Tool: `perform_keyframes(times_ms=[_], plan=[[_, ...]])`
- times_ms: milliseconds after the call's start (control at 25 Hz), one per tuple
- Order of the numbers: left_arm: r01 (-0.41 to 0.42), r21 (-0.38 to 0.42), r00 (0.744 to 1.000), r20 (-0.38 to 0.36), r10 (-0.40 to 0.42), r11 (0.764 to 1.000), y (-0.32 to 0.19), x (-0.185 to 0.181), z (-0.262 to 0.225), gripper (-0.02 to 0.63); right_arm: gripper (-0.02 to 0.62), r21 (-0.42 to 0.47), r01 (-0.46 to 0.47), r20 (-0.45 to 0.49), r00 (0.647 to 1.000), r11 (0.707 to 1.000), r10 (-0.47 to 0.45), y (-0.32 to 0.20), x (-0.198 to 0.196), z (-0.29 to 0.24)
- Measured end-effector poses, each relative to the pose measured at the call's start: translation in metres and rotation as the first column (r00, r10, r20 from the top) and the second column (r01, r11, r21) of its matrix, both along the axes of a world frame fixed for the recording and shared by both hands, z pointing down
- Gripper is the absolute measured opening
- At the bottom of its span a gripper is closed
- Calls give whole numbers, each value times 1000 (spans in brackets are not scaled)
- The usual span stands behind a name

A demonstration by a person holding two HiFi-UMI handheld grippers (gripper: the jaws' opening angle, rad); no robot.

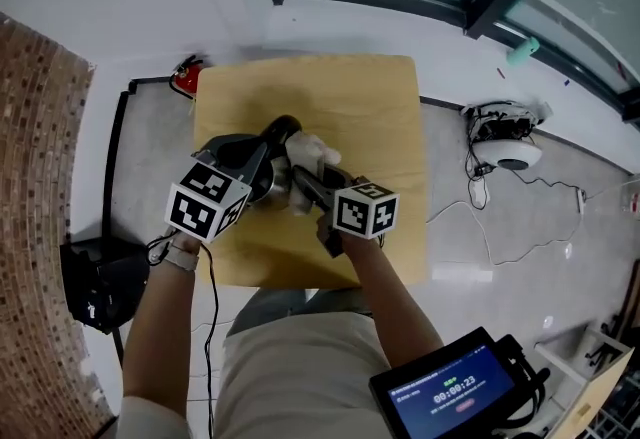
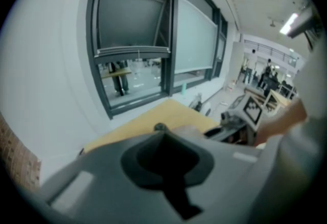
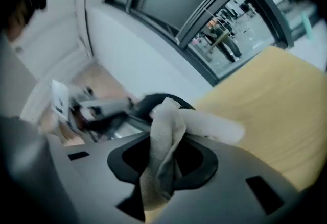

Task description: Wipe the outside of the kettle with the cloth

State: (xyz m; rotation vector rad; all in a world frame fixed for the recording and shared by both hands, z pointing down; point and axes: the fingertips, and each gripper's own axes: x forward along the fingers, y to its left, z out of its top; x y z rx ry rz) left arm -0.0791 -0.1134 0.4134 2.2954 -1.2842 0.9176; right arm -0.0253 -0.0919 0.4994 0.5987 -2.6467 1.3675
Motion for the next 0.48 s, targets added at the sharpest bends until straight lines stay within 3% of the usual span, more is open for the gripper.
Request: perform_keyframes(times_ms=[40,80,120,200,320,400,480], plan=[[0,2,1000,3,0,1000,-1,0,0,0,117,4,-15,129,992,1000,14,2,-3,-26],[0,3,1000,9,0,1000,-1,0,0,-2,118,4,-31,191,981,1000,29,3,-6,-37],[2,3,1000,15,-2,1000,-2,0,0,0,118,6,-46,168,985,999,45,1,-6,-32],[6,2,1000,14,-6,1000,-2,0,0,0,118,-3,-84,-39,996,996,84,-16,8,7],[26,14,1000,-10,-26,1000,-6,0,5,0,118,78,-126,-334,931,989,146,-46,45,55],[38,32,999,-40,-36,999,-7,-1,11,0,141,134,-66,-432,894,989,118,-53,55,78],[69,65,995,-81,-64,995,3,-7,9,0,223,169,-23,-412,907,985,92,-47,57,74]])
